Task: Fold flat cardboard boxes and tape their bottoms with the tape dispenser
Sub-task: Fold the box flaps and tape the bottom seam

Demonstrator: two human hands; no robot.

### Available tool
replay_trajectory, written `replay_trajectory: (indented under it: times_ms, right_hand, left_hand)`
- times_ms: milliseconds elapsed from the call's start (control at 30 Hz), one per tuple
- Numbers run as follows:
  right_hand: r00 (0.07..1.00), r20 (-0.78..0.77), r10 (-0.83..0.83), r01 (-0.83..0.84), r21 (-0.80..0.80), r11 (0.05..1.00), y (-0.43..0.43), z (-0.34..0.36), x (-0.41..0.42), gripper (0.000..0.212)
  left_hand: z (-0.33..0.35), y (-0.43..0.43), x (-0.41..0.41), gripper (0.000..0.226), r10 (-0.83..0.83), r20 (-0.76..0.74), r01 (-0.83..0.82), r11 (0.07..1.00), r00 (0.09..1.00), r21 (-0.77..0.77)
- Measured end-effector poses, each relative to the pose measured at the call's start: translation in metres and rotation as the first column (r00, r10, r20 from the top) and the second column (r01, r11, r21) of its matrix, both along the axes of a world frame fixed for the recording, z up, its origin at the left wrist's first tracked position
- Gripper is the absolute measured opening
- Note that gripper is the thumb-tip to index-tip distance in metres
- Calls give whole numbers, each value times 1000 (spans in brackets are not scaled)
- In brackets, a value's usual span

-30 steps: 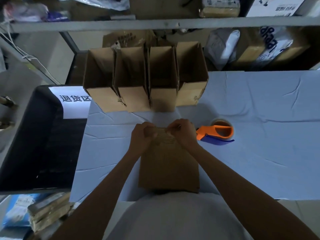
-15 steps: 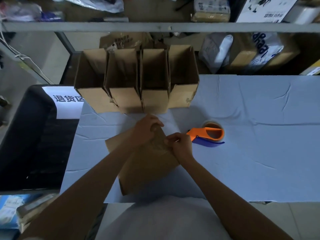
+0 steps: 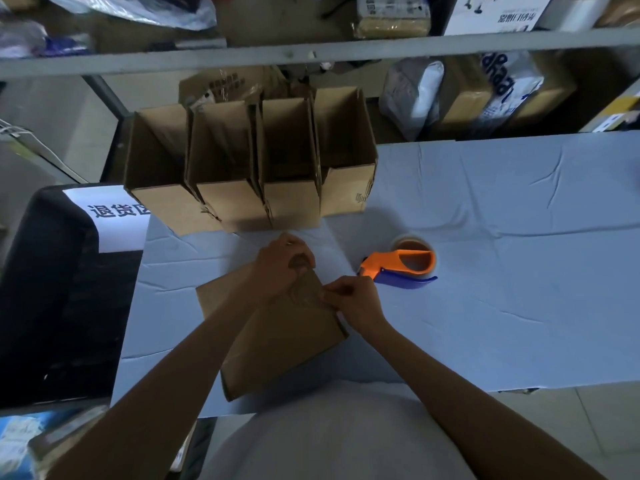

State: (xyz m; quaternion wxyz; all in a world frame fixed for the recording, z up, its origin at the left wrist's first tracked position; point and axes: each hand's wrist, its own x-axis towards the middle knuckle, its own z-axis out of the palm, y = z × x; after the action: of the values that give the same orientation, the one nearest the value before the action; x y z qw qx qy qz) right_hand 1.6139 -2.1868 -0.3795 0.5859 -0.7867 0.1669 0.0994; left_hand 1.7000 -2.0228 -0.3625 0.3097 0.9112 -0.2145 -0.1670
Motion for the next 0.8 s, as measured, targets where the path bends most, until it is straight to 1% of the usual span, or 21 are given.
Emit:
replay_trajectory:
  times_ms: [100, 133, 200, 267, 300, 400, 433, 533, 600, 667, 733, 800]
  right_hand:
    - [1000, -19, 7, -8, -39, 999, -1, -2, -3, 5]
    - [1000, -15, 5, -6, -51, 999, 0, -3, -2, 4]
    - [1000, 14, 0, 1, -69, 998, 3, -1, 2, 2]
    - [999, 30, -29, 31, -62, 998, 9, 0, 5, 7]
    - [999, 33, -43, 45, -63, 997, 12, 0, 6, 7]
    - [999, 24, -48, 49, -77, 996, 16, 0, 4, 8]
    - [999, 13, -46, 47, -76, 996, 15, 0, 2, 8]
    - [1000, -14, -28, 26, -96, 995, 11, -1, -10, 8]
    - [1000, -15, 7, -9, -147, 989, 8, -1, -18, 7]
    - [999, 8, 34, -32, -187, 982, 8, -2, -23, 2]
    - [999, 28, 44, -37, -221, 975, 8, -1, -26, 5]
    - [996, 65, 63, -44, -257, 965, 8, 0, -26, 9]
  left_hand:
    - [0, -2, -3, 11, -27, 48, 25, 999, 999, 40]
    - [-1, -2, -5, 16, -41, 50, 38, 998, 998, 59]
    - [-2, 0, -5, 33, -63, 29, 61, 995, 998, 80]
    - [-4, 2, -6, 45, -75, 5, 74, 994, 997, 86]
    - [-4, 2, -7, 43, -73, 9, 72, 993, 997, 91]
    - [-3, -5, -9, 14, -48, 63, 39, 990, 997, 133]
    - [-4, -8, -9, 9, -30, 82, 18, 990, 996, 142]
    - [-5, -12, -9, 10, 19, 96, -33, 989, 995, 143]
    - [-5, -12, -9, 9, 38, 94, -49, 992, 995, 117]
    - [-3, -14, -10, 8, 48, 101, -59, 992, 994, 108]
    - [-3, -14, -11, 9, 55, 107, -66, 993, 993, 102]
    - [-3, -13, -13, 12, 62, 86, -67, 996, 994, 57]
